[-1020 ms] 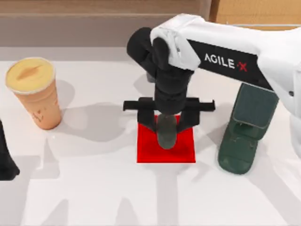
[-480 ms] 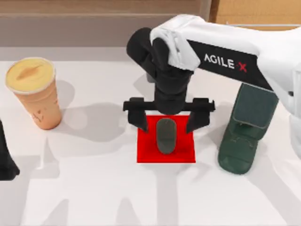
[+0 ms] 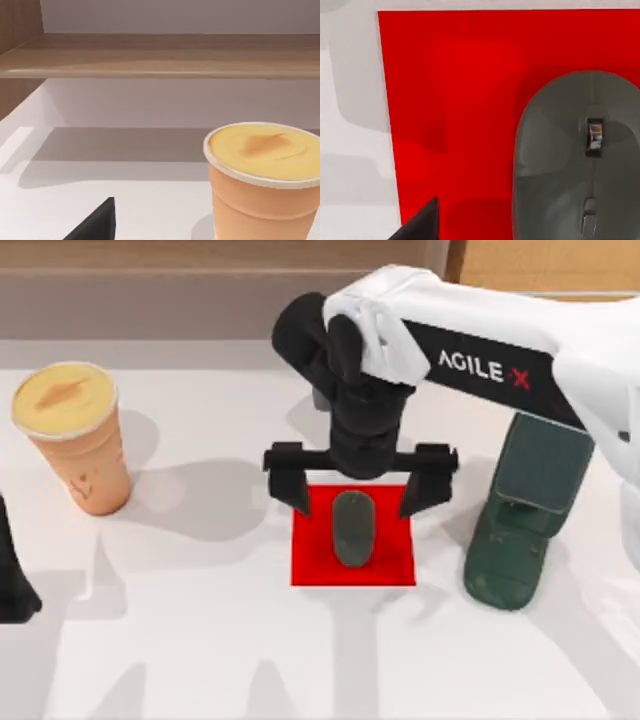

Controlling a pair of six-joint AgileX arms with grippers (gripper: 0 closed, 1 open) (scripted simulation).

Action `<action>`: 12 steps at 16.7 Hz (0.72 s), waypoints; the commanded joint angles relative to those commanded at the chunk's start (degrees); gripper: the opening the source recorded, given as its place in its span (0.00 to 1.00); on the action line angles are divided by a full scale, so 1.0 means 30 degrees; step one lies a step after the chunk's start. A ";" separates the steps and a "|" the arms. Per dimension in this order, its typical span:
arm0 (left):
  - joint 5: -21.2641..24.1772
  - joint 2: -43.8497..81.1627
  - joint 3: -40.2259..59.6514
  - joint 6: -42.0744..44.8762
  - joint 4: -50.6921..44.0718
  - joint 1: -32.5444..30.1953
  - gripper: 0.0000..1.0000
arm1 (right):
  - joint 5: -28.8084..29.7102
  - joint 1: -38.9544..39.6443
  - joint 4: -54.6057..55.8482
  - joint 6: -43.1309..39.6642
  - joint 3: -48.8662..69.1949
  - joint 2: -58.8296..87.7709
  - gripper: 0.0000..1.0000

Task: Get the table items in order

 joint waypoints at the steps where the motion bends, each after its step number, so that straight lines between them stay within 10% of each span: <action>1: 0.0000 0.0000 0.0000 0.0000 0.0000 0.0000 1.00 | -0.0119 -0.0356 0.0121 -0.0406 0.0093 -0.0207 1.00; 12: 0.0000 0.0000 0.0000 0.0000 0.0000 0.0000 1.00 | -0.2018 -1.2625 0.1069 -1.7183 -0.2232 -0.1994 1.00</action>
